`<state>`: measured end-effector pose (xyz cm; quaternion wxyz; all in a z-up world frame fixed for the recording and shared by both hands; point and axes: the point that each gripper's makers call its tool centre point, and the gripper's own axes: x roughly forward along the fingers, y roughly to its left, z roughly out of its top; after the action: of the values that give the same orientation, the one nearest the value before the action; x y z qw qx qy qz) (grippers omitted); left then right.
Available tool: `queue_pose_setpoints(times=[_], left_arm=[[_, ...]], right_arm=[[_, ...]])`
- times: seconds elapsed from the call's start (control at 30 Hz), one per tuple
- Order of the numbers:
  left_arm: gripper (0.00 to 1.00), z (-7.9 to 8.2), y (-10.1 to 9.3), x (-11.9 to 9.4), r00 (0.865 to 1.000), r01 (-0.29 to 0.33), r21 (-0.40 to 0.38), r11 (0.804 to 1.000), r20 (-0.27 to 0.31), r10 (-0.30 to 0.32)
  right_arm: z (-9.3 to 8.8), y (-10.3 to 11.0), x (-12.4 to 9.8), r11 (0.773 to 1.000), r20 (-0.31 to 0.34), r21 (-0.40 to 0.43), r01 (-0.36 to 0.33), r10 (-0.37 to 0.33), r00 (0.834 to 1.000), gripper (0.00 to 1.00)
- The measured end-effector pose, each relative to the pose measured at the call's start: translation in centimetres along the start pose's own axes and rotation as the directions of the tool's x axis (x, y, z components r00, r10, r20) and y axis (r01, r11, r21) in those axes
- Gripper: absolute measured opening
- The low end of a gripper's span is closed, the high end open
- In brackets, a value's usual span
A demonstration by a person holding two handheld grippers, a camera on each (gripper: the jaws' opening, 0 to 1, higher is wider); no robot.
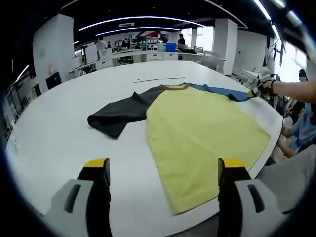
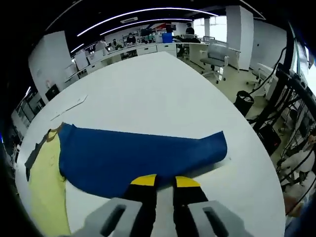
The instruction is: Fold the garment on the visible template until the final outline fits inside the template.
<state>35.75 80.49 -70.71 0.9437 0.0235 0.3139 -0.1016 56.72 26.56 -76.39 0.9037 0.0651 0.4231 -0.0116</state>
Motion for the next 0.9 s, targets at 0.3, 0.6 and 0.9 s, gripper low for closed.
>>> queue_pose_setpoints(times=[0.3, 0.6, 0.9], left_arm=[[0.88, 0.1, 0.2, -0.2, 1.0, -0.01, -0.004, 1.0, 0.009, 0.01], [0.89, 0.2, 0.1, -0.2, 1.0, -0.005, -0.015, 1.0, 0.019, 0.005], [0.94, 0.6, -0.4, -0.3, 1.0, 0.023, -0.008, 1.0, 0.019, -0.022]], right_arm=[[1.6, 0.4, -1.3, 1.0, 0.051, 0.002, -0.007, 0.007, 0.999, 0.0], [2.7, 1.0, -2.2, 1.0, 0.071, -0.001, -0.011, 0.011, 0.997, 0.0], [4.0, 1.9, -2.8, 0.999, 0.092, -0.025, -0.029, 0.031, 0.995, 0.0]])
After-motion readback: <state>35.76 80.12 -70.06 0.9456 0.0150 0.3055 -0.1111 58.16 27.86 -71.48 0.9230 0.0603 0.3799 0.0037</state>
